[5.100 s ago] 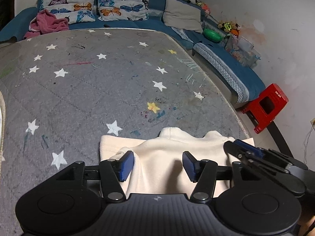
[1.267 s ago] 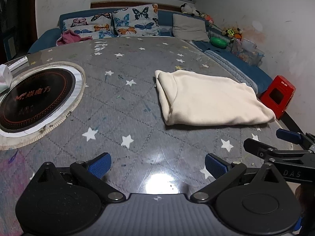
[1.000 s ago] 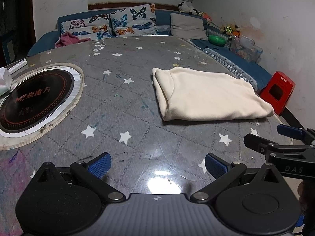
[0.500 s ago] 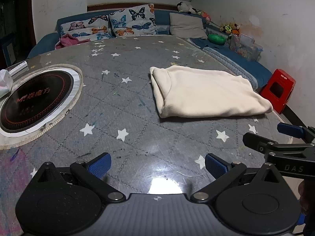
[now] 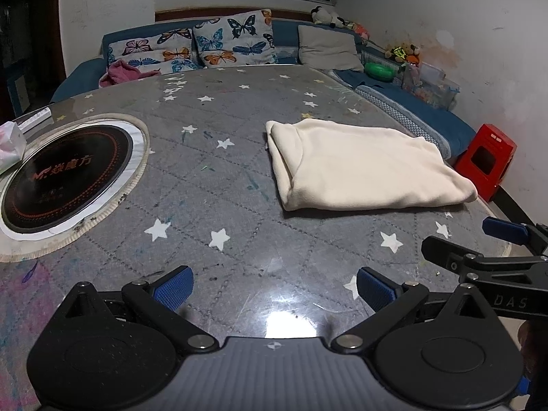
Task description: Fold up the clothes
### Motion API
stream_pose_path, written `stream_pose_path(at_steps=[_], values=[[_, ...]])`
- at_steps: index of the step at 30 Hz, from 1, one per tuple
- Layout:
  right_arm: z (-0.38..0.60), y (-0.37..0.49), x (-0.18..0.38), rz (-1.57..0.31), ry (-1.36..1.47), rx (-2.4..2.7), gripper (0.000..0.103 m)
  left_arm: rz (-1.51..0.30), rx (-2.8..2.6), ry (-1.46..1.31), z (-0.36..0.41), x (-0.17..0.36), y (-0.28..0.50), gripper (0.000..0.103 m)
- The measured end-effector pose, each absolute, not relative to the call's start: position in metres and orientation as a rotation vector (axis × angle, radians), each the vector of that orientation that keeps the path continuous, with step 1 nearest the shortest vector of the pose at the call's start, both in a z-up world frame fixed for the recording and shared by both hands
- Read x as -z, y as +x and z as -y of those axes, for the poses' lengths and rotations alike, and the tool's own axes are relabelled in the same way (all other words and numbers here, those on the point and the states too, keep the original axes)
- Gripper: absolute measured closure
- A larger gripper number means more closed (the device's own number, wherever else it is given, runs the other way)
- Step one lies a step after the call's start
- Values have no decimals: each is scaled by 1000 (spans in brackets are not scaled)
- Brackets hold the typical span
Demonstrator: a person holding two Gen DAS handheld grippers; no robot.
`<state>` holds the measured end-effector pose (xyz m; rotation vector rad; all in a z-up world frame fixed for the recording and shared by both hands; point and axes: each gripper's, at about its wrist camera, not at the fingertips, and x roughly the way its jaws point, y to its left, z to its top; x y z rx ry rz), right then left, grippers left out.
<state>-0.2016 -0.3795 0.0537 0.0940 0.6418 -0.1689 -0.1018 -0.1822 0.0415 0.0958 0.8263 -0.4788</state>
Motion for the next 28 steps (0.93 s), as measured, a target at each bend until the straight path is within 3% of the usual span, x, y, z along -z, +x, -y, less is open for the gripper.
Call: stream_pose_path(at_steps=[28], values=[[386, -187, -55, -652, 89, 195, 0, -817, 515, 132, 202, -38, -75, 0]])
